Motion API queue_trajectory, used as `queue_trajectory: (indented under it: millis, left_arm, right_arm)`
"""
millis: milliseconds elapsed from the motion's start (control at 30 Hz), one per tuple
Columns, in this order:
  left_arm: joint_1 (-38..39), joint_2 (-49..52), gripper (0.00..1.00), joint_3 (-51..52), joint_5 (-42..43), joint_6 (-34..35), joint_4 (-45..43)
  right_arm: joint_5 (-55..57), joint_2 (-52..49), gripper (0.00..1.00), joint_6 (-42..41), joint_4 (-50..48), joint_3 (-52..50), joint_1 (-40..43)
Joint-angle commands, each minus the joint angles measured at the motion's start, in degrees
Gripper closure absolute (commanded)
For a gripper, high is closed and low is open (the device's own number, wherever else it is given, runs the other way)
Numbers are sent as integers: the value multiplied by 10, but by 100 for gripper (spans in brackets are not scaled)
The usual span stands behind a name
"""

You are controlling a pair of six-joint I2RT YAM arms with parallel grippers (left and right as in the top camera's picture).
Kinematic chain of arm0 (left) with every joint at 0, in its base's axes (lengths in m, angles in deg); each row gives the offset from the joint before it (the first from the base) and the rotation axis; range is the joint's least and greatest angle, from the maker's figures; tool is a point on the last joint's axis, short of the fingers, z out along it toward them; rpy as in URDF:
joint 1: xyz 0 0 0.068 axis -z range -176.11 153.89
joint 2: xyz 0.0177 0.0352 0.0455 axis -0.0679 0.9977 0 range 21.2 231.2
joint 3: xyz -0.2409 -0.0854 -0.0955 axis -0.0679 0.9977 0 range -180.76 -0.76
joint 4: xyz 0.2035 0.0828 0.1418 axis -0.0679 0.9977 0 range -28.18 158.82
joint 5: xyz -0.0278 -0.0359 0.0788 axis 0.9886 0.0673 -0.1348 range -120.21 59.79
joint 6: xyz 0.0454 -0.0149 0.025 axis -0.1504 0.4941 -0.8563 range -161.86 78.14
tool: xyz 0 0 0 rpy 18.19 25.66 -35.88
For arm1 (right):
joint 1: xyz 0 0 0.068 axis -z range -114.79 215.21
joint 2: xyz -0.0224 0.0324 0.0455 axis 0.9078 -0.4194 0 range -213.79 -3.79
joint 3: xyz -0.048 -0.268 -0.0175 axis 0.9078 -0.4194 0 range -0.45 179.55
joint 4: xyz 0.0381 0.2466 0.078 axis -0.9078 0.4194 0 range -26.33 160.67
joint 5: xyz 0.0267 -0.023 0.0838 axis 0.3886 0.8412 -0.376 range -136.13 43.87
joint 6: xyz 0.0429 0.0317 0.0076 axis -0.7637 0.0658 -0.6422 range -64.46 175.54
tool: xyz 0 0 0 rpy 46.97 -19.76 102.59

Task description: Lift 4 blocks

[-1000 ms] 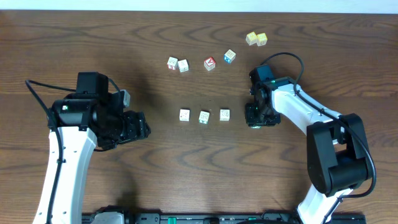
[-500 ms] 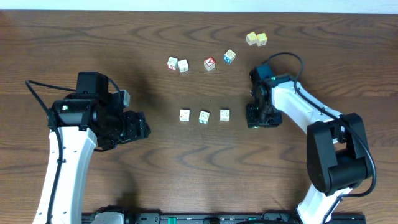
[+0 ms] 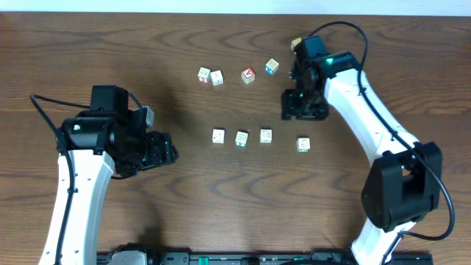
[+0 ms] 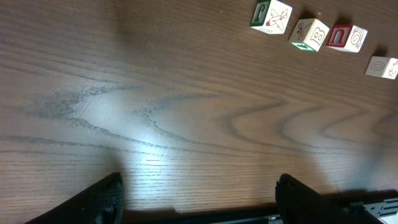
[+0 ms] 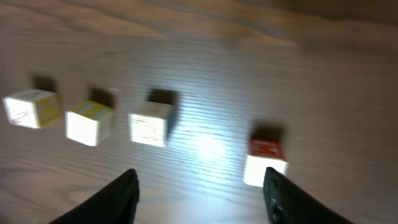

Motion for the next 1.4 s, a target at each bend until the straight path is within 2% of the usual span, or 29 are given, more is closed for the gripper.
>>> queue_trajectory:
  millis: [0,100,267,700,933,1133,1367]
  left_arm:
    - [-3,1,21,-10,-5,1,3]
    - [-2,1,21,-10,-5,1,3]
    - [-3,1,21,-10,-5,1,3]
    - [-3,1,21,-10,-5,1,3]
    - [-3,1,21,-10,-5,1,3]
    - [-3,1,21,-10,-5,1,3]
    - [-3,1,21,-10,-5,1,3]
  right_arm:
    - [8,-4,35,-36,-14,-13,-33]
    - [60,-4,34,-93,-40,-45,-59]
    - [62,-4,36,-128,-101,-96,-89]
    - [82,-4,41,-161,-203,-176,-114]
    - [81,-4,42,-158,-256,-208,-114]
    - [91,-4,44,-109,-274,-210,-124]
    - [136,-4,54,-104,-275,-210,-130]
